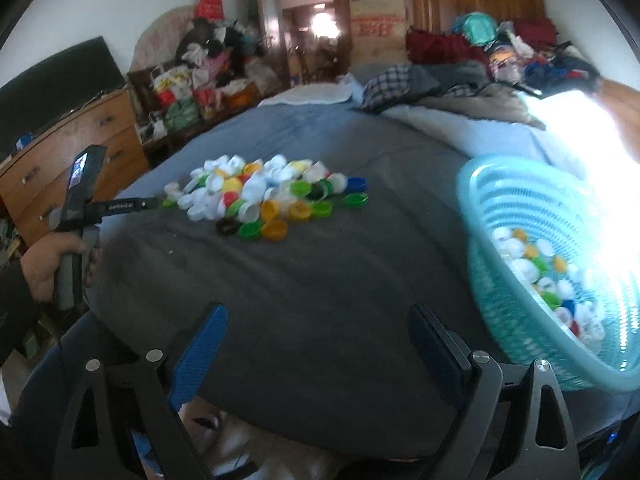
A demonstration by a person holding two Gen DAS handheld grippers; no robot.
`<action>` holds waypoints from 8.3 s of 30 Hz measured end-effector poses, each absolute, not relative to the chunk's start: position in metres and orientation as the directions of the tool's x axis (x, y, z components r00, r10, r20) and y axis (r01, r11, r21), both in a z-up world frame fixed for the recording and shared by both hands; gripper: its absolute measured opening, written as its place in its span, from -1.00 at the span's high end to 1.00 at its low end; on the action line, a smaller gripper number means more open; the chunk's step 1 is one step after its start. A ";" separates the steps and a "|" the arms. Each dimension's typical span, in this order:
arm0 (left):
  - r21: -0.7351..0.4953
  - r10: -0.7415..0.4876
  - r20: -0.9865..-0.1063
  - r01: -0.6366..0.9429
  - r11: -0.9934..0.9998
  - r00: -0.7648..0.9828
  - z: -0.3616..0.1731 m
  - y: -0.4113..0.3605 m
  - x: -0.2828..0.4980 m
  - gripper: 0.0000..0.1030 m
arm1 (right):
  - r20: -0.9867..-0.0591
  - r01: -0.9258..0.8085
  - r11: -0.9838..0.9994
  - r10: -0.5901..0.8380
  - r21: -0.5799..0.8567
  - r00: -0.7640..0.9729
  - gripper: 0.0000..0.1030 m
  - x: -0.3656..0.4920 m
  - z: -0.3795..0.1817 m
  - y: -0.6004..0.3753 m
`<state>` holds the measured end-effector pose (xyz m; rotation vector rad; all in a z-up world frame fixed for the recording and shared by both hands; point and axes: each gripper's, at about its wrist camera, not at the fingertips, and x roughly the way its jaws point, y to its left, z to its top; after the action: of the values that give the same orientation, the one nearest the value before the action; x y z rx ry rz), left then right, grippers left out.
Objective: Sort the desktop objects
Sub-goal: 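Grasp a green cap from the pile with the left tool, then grasp another green cap from the pile with the right tool, then carry both green caps over the blue basket and open both tools, then move back to the pile and grasp a white cap with the left tool, then grasp a white cap from the pile with the right tool while the left tool holds its cap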
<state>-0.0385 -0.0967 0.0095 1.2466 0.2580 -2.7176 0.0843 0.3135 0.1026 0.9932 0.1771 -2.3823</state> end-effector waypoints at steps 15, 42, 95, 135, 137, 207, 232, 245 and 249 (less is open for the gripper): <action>-0.127 0.076 -0.759 0.033 -0.991 -0.647 0.009 -0.093 -0.037 0.57 | -0.745 0.563 -0.818 -0.449 0.118 -0.494 -0.18 0.074 0.086 0.274; -0.186 0.142 -0.777 0.009 -0.982 -0.614 0.022 -0.082 -0.009 0.56 | -0.787 0.460 -0.887 -0.314 0.043 -0.531 -0.18 -0.151 0.015 0.229; -0.007 0.328 -0.690 -0.447 -0.894 -0.645 0.136 0.238 -0.063 0.56 | -0.599 0.272 -0.961 -0.250 0.056 -0.761 0.37 0.018 0.179 0.441; -0.121 0.545 -0.710 -0.685 -0.718 -0.446 0.142 0.397 -0.085 0.50 | -0.600 0.146 -0.985 -0.172 0.093 -0.781 0.37 0.005 0.177 0.515; -0.117 0.528 -0.704 -0.656 -0.745 -0.475 0.141 0.388 -0.089 0.04 | -0.601 0.104 -0.992 -0.125 0.070 -0.789 -0.13 0.004 0.177 0.518; -0.215 0.039 -0.732 0.177 -0.960 -0.680 -0.018 -0.190 -0.097 0.48 | -0.824 0.867 -0.496 -0.512 0.052 -0.243 0.09 -0.058 0.026 -0.069; -0.185 0.018 -0.736 0.176 -0.967 -0.677 -0.012 -0.188 -0.097 0.48 | -0.728 0.804 -0.592 -0.577 0.059 -0.371 0.34 -0.008 0.115 0.008; -0.151 0.000 -0.688 0.143 -0.978 -0.726 0.040 -0.154 -0.077 0.48 | -0.716 0.734 -0.674 -0.555 0.089 -0.423 0.34 -0.005 0.134 0.079; -0.167 0.010 -0.675 0.139 -0.976 -0.738 0.053 -0.146 -0.072 0.48 | -0.708 0.722 -0.685 -0.557 0.095 -0.435 0.34 -0.003 0.138 0.093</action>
<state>-0.0719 -0.1459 0.0530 1.1082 0.3186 -2.8474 -0.0030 0.0931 0.1383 0.9475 0.2845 -2.1432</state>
